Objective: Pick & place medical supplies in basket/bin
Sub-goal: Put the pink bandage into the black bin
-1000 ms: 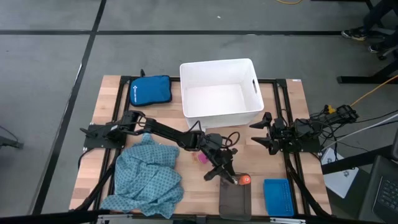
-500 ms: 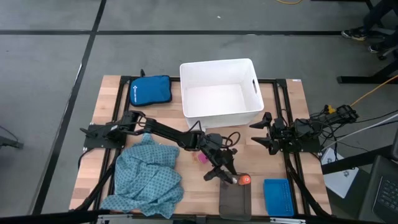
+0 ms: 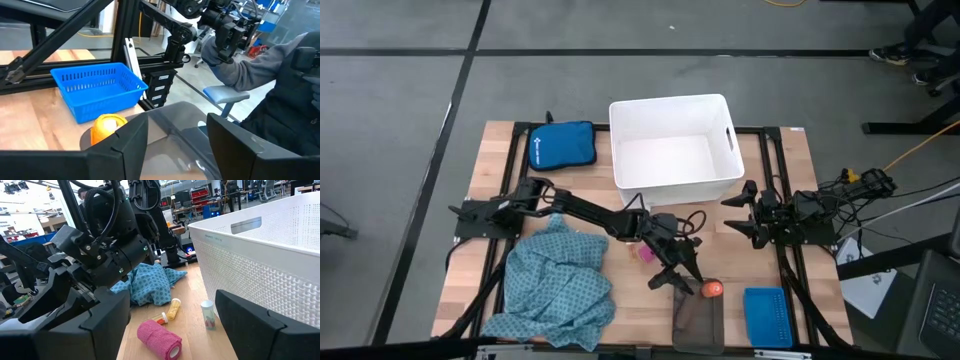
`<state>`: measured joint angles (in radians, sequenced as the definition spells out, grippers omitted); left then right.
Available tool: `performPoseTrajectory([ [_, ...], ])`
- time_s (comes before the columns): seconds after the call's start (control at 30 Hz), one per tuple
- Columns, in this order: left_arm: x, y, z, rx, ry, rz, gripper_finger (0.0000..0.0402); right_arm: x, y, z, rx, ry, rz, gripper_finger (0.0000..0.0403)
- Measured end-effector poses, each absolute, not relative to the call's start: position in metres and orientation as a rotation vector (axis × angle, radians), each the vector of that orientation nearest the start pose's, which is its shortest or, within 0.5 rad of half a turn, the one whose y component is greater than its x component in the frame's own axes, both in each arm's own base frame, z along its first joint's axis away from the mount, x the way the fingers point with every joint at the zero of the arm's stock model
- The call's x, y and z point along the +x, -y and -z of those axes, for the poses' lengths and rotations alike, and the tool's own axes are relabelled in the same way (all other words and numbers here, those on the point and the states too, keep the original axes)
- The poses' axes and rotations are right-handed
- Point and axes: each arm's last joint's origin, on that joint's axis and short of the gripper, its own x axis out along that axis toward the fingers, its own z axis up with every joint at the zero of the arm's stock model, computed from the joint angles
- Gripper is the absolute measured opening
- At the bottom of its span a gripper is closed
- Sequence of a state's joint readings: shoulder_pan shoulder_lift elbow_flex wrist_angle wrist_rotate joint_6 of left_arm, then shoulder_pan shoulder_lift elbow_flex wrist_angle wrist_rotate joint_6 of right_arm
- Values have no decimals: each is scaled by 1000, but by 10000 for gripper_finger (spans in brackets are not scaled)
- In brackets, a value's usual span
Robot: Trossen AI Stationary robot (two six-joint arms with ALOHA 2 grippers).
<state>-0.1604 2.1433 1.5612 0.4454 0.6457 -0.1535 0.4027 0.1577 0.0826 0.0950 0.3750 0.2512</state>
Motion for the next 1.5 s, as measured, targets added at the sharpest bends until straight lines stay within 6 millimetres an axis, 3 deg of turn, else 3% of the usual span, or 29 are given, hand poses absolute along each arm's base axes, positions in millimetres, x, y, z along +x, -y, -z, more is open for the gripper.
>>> performPoseTrajectory([
  [0.2,480,96,-232,-184,-203,836,198,99,-31,-188,261,14,-31,297],
  [0.37,467,97,-250,-84,-234,871,198,99,-31,-188,260,12,-31,297],
  [0.63,428,107,-285,178,-434,520,198,99,-31,-188,259,10,-30,297],
  [0.77,410,108,-290,93,-606,354,198,99,-30,-188,260,11,-28,297],
  [0.9,400,101,-277,41,-786,176,198,99,-30,-188,260,11,-25,297],
  [1.03,405,93,-254,39,-892,35,198,99,-30,-188,260,13,-19,297],
  [1.5,427,74,-191,-113,-1054,-50,198,99,-30,-188,259,10,-20,297],
])
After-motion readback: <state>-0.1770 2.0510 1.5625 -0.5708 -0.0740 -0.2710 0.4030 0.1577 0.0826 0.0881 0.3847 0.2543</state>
